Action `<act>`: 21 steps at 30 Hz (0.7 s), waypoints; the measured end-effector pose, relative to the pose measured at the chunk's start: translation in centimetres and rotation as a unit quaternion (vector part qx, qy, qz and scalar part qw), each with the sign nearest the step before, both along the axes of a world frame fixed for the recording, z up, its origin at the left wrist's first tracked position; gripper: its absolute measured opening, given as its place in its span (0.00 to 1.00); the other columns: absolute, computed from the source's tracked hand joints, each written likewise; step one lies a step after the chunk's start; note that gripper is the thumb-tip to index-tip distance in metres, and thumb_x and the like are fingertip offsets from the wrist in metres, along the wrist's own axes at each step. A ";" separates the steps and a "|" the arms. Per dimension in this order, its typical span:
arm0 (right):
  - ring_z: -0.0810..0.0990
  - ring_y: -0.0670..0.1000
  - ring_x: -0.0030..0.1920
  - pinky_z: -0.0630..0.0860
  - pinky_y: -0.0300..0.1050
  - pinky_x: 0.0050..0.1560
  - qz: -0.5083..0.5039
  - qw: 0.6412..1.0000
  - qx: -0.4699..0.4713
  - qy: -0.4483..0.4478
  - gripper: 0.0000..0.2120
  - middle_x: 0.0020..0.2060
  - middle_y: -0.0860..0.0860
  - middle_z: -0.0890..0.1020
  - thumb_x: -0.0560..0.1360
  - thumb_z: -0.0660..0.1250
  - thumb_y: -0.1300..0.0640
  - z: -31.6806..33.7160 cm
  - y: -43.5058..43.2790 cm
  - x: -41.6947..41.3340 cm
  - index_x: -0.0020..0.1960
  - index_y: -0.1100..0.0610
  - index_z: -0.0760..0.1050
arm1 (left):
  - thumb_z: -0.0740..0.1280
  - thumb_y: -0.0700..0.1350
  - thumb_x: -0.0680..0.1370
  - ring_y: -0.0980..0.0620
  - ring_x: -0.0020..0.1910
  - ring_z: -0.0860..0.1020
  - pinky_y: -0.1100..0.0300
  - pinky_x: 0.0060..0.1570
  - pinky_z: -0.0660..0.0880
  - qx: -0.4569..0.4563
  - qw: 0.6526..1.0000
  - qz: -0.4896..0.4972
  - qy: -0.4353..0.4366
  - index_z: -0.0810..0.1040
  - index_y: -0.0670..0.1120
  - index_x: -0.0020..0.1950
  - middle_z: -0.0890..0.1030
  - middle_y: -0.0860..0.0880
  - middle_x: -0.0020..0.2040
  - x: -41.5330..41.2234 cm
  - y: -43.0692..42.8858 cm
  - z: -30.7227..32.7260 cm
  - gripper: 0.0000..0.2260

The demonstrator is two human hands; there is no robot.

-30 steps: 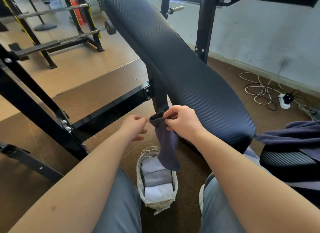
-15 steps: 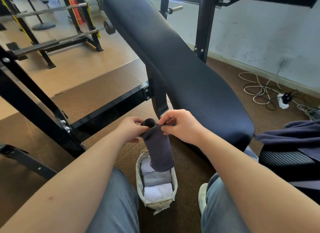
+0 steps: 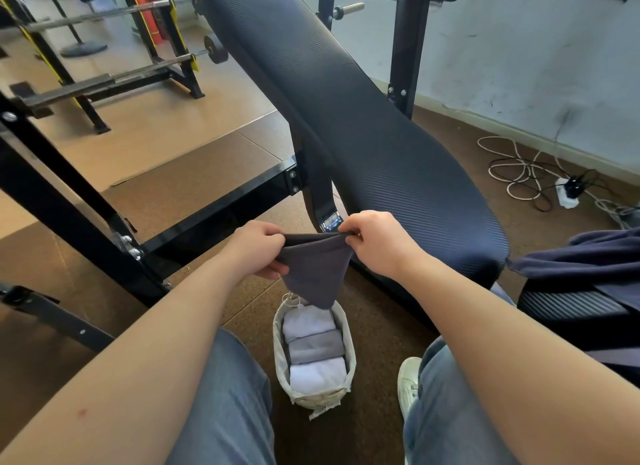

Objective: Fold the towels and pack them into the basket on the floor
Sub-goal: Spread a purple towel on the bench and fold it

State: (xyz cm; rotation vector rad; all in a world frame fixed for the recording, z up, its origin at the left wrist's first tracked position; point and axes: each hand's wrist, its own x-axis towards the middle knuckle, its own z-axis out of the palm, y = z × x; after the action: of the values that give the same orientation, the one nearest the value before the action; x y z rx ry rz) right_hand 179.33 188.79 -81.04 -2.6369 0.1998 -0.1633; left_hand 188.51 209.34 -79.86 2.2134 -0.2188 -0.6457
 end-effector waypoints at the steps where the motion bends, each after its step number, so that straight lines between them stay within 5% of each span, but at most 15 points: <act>1: 0.79 0.51 0.58 0.73 0.40 0.55 -0.001 1.000 -0.003 0.008 0.12 0.59 0.50 0.82 0.82 0.66 0.62 -0.1 0.0 0.0 0.63 0.54 0.82 | 0.54 0.40 0.82 0.46 0.38 0.87 0.49 0.43 0.85 0.007 1.000 -0.003 0.020 0.82 0.46 0.54 0.86 0.41 0.44 0.0 0.1 -0.2 0.15; 5: 0.78 0.46 0.48 0.72 0.34 0.45 -0.046 0.995 0.081 0.030 0.09 0.51 0.46 0.81 0.81 0.65 0.59 0.0 -0.1 -0.1 0.57 0.50 0.80 | 0.55 0.44 0.84 0.40 0.45 0.87 0.44 0.55 0.82 -0.012 0.993 0.015 0.118 0.76 0.42 0.60 0.87 0.39 0.43 0.0 0.1 -0.6 0.12; 9: 0.84 0.51 0.49 0.85 0.51 0.46 -0.115 0.939 0.318 0.065 0.04 0.53 0.50 0.80 0.82 0.63 0.55 0.2 -0.5 0.0 0.54 0.49 0.75 | 0.67 0.57 0.81 0.44 0.50 0.87 0.53 0.52 0.83 -0.105 0.975 -0.030 0.195 0.78 0.47 0.63 0.85 0.42 0.55 0.1 0.4 0.1 0.16; 13: 0.79 0.56 0.60 0.86 0.57 0.49 -0.124 0.873 0.456 0.117 0.10 0.60 0.54 0.75 0.84 0.62 0.53 0.2 -0.6 -0.2 0.64 0.53 0.70 | 0.71 0.44 0.80 0.49 0.44 0.86 0.55 0.49 0.84 -0.059 0.988 -0.061 0.125 0.78 0.44 0.64 0.86 0.43 0.52 -0.3 0.7 -0.5 0.13; 18: 0.83 0.56 0.58 0.85 0.53 0.54 -0.122 0.845 0.511 0.104 0.23 0.60 0.58 0.79 0.78 0.72 0.64 0.4 -1.3 -0.5 0.69 0.55 0.68 | 0.65 0.50 0.84 0.52 0.35 0.83 0.60 0.37 0.80 -0.077 0.992 -0.016 0.101 0.77 0.48 0.66 0.83 0.45 0.50 -0.2 0.6 -0.8 0.12; 21: 0.84 0.56 0.52 0.84 0.47 0.43 -0.118 0.861 0.483 0.105 0.27 0.56 0.58 0.82 0.76 0.73 0.65 0.7 -1.3 -0.8 0.69 0.51 0.66 | 0.67 0.51 0.83 0.54 0.31 0.73 0.62 0.29 0.71 -0.062 0.997 0.008 0.042 0.77 0.47 0.62 0.79 0.46 0.40 0.0 0.6 -1.0 0.12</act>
State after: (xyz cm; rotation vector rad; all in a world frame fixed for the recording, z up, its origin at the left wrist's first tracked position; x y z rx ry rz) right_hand 178.56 187.54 -80.35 -1.6081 0.5227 0.1268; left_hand 188.50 209.92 -80.87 2.0628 -0.1941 -0.6957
